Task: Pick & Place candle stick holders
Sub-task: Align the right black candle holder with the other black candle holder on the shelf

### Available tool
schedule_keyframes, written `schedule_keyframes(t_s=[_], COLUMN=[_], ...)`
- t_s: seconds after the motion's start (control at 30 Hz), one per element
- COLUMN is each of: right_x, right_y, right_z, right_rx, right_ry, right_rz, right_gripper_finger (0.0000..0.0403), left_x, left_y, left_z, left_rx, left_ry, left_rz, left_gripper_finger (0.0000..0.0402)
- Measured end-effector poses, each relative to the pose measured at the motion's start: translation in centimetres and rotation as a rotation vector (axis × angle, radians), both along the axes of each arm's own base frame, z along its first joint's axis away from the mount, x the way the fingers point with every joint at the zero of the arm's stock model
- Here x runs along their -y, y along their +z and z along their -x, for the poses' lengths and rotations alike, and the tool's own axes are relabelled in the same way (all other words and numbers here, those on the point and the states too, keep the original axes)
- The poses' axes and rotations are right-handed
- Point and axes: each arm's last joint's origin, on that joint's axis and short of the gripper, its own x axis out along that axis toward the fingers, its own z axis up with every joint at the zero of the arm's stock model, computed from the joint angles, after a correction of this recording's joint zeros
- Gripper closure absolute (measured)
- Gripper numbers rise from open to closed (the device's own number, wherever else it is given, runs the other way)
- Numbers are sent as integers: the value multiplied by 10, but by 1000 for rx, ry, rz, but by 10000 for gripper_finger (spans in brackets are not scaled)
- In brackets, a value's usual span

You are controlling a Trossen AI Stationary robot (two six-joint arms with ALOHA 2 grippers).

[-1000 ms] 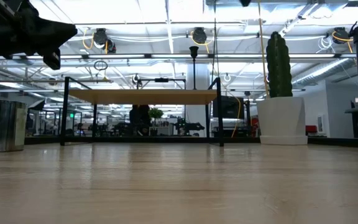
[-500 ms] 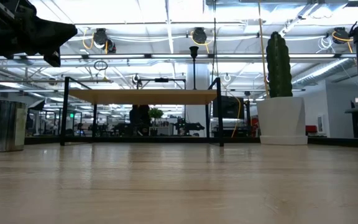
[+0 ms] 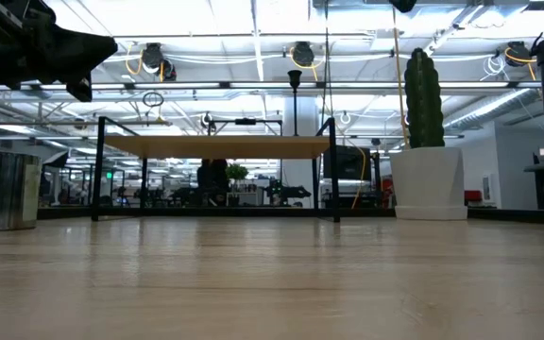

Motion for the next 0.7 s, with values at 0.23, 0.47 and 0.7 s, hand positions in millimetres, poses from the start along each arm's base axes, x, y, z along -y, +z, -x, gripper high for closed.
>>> schedule_keyframes(t_s=[0.23,0.47,0.7], right_x=[5,-4,-43], right_y=[-24,-61,-67], right_z=[-17,-24,-20], right_rx=[97,114,123], right_ry=[-17,9,-71], right_rz=[-20,12,133], right_gripper_finger=[140,140,140], left_x=[0,0,0], left_y=[0,0,0], left_z=[0,0,0], left_rx=[0,0,0], left_ry=[0,0,1], left_rz=[0,-1,-1], left_gripper_finger=[364,364,364])
